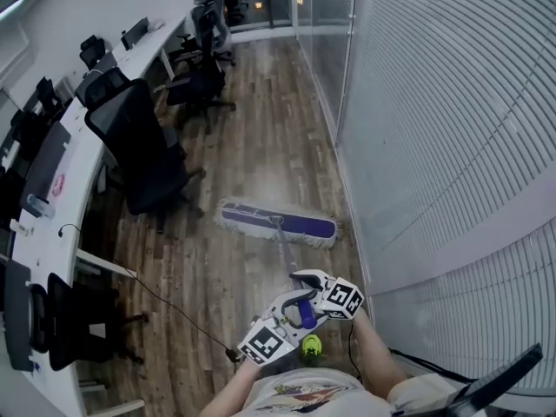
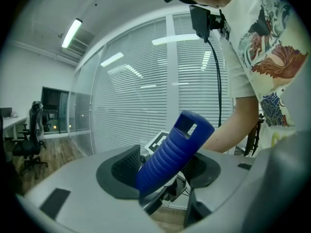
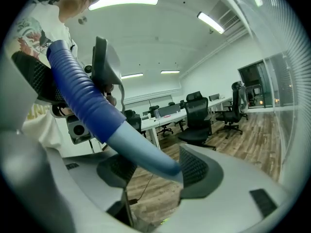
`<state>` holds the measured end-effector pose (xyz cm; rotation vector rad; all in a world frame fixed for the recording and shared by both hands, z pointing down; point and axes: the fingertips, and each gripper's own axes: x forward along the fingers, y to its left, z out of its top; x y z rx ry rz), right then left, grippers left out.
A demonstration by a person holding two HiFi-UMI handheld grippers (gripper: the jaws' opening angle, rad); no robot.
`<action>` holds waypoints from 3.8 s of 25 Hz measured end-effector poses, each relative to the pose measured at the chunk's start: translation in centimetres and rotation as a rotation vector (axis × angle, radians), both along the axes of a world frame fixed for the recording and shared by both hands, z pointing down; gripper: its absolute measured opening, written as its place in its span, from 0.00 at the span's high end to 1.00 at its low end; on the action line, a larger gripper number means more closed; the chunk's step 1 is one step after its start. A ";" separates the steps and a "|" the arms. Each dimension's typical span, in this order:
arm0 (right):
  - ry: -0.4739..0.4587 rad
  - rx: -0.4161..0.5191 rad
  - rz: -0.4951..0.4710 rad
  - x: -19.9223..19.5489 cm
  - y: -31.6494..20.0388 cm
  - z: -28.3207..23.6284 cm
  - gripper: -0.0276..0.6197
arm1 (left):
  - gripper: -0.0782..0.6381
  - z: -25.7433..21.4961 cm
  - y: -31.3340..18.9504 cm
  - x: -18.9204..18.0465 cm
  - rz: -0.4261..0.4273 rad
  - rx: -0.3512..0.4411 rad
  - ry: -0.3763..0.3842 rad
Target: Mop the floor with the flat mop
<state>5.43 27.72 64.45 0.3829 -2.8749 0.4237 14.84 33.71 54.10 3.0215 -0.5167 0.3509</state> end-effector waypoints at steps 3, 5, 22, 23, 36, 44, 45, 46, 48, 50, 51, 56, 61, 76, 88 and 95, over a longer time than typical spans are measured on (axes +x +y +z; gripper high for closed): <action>-0.013 0.012 0.005 -0.1 0.5 1.1 0.59 | 0.56 1.2 0.7 -0.1 -0.014 0.003 0.009; -0.012 0.011 0.004 -0.2 0.8 1.4 0.59 | 0.56 1.5 0.9 -0.1 -0.018 0.007 0.014; -0.113 -0.028 0.043 -3.6 -8.2 -3.3 0.59 | 0.55 -4.0 -8.9 -4.2 0.008 0.056 0.188; -0.105 -0.026 0.033 -3.9 -8.9 -3.5 0.59 | 0.55 -4.3 -9.5 -4.5 0.029 0.063 0.193; -0.077 -0.003 -0.017 -9.1 -17.2 -4.4 0.59 | 0.57 -6.1 -17.7 -10.7 0.084 0.132 0.258; -0.084 0.006 -0.034 -11.8 -22.0 -3.6 0.59 | 0.57 -4.5 -22.3 -13.6 0.084 0.124 0.197; -0.084 0.007 -0.039 -11.8 -22.7 -3.5 0.59 | 0.57 -4.2 -23.0 -13.6 0.081 0.119 0.193; -0.088 0.009 -0.041 -11.7 -23.5 -3.4 0.59 | 0.57 -4.1 -23.7 -13.5 0.079 0.118 0.192; -0.101 0.013 -0.041 -11.5 -25.5 -3.3 0.59 | 0.57 -4.1 -25.8 -13.1 0.071 0.111 0.200; -0.113 0.017 -0.042 -11.2 -28.3 -3.2 0.58 | 0.57 -4.0 -28.6 -12.8 0.060 0.099 0.197; -0.116 0.018 -0.045 -11.1 -29.9 -3.2 0.58 | 0.57 -3.7 -30.2 -12.7 0.056 0.094 0.186; -0.126 0.015 -0.085 -9.5 -38.0 -2.7 0.58 | 0.57 -3.8 -38.9 -10.7 0.012 0.098 0.210; -0.136 0.015 -0.097 -6.9 -45.8 -2.7 0.58 | 0.57 -4.0 -46.9 -7.7 -0.021 0.099 0.226; -0.109 0.009 -0.180 -6.3 -58.2 -0.1 0.58 | 0.57 -0.6 -59.7 -6.9 -0.163 0.037 0.248; -0.085 0.012 -0.203 -9.5 -66.8 0.9 0.57 | 0.56 0.3 -68.2 -10.0 -0.133 0.029 0.243; -0.075 -0.007 -0.196 -12.8 -74.9 -0.2 0.57 | 0.55 -0.9 -76.4 -13.4 -0.098 0.039 0.269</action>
